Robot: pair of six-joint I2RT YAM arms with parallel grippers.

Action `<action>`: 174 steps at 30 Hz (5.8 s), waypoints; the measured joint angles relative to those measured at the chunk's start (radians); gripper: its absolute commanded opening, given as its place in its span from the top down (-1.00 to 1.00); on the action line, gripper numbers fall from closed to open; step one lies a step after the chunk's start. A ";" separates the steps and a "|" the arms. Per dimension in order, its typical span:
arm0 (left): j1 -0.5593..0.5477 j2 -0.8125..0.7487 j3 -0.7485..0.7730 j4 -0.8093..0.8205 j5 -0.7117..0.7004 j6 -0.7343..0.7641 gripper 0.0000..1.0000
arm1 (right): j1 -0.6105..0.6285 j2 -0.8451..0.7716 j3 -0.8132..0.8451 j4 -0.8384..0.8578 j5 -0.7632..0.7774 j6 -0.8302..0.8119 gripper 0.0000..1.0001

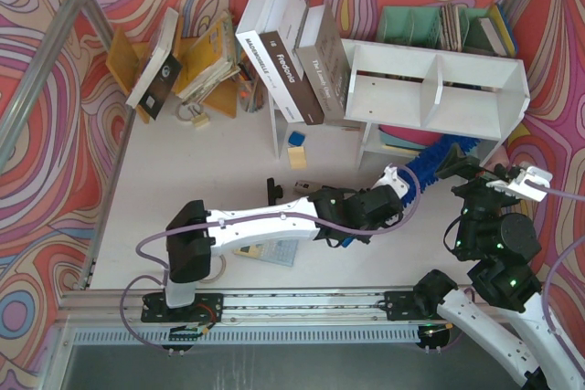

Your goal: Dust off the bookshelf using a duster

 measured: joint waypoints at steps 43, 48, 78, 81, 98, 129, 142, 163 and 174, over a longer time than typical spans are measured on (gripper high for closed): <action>-0.043 -0.008 -0.076 -0.037 0.039 0.008 1.00 | 0.000 0.008 0.000 0.000 0.000 0.000 -0.98; -0.045 -0.006 -0.076 -0.032 0.029 0.009 1.00 | 0.000 0.008 0.000 0.000 0.000 0.000 -0.97; -0.021 -0.195 -0.323 0.067 -0.167 -0.088 1.00 | 0.000 0.008 0.000 0.000 0.000 0.000 -0.98; -0.020 -0.300 -0.399 0.075 -0.222 -0.132 1.00 | 0.000 0.009 0.000 0.000 0.000 0.000 -0.97; -0.025 -0.447 -0.552 0.090 -0.274 -0.221 1.00 | 0.000 0.019 0.000 0.000 0.000 0.000 -0.97; -0.047 -0.370 -0.423 0.084 -0.253 -0.096 1.00 | 0.000 0.029 0.000 0.000 0.000 0.000 -0.97; -0.039 -0.512 -0.551 0.029 -0.330 -0.165 1.00 | 0.000 0.028 0.000 -0.001 -0.001 0.000 -0.97; -0.026 -0.089 -0.122 0.123 -0.138 -0.008 1.00 | 0.000 0.026 0.000 -0.001 0.000 0.000 -0.97; -0.024 -0.027 -0.060 0.150 -0.024 0.015 1.00 | 0.000 0.026 0.000 -0.001 0.000 0.000 -0.97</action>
